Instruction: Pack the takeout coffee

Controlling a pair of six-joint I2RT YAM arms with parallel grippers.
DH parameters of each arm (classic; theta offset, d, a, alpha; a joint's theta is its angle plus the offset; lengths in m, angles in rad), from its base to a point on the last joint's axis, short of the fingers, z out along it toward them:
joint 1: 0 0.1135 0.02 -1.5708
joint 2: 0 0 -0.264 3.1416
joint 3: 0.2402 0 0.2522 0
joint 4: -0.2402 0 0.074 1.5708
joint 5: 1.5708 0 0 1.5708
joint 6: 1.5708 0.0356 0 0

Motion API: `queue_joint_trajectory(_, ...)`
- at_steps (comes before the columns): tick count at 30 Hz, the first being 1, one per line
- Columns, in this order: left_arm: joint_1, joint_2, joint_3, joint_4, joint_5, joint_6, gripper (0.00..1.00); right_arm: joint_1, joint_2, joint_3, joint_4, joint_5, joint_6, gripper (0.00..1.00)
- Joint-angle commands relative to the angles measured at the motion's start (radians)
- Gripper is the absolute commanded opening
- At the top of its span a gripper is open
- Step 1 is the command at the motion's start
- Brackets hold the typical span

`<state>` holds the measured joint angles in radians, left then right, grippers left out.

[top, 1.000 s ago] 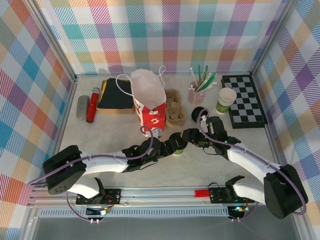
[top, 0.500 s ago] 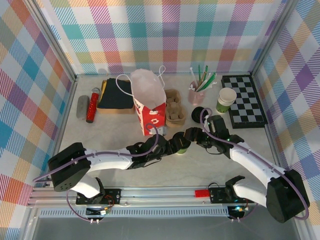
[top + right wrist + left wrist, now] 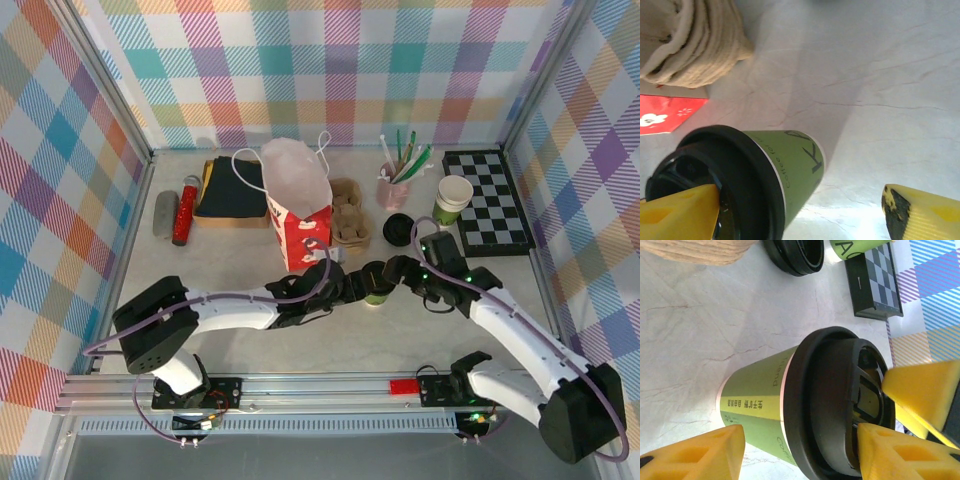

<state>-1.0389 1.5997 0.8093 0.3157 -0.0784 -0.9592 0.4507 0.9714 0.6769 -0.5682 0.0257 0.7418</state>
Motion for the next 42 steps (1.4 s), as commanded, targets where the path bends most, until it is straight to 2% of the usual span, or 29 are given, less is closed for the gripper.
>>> queue_joint_trajectory(1, 0.014, 0.082, -0.013, -0.228, 0.01, 0.052, 0.59, -0.006, -0.036, 0.034, -0.176, 0.107, -0.028, 0.85)
queue_joint_trajectory(21, 0.017, 0.224, 0.192, -0.252, 0.064, 0.103, 0.59, -0.017, -0.131, 0.138, -0.277, 0.171, -0.115, 0.87)
queue_joint_trajectory(24, 0.03, 0.222, 0.207, -0.26, 0.076, 0.111, 0.63, -0.018, -0.149, 0.169, -0.302, 0.184, -0.144, 0.87)
queue_joint_trajectory(26, 0.044, 0.208, 0.219, -0.273, 0.083, 0.122, 0.72, -0.017, -0.159, 0.197, -0.317, 0.184, -0.177, 0.87)
queue_joint_trajectory(29, 0.057, 0.171, 0.24, -0.311, 0.085, 0.151, 0.79, -0.017, -0.162, 0.241, -0.33, 0.171, -0.225, 0.87)
queue_joint_trajectory(34, 0.069, 0.104, 0.286, -0.38, 0.094, 0.189, 0.84, -0.017, -0.142, 0.301, -0.331, 0.134, -0.284, 0.86)
queue_joint_trajectory(37, 0.076, 0.023, 0.295, -0.422, 0.094, 0.202, 0.85, -0.017, -0.12, 0.344, -0.321, 0.097, -0.382, 0.82)
queue_joint_trajectory(42, 0.088, -0.132, 0.285, -0.464, 0.087, 0.234, 0.89, -0.017, -0.085, 0.451, -0.328, 0.081, -0.516, 0.83)
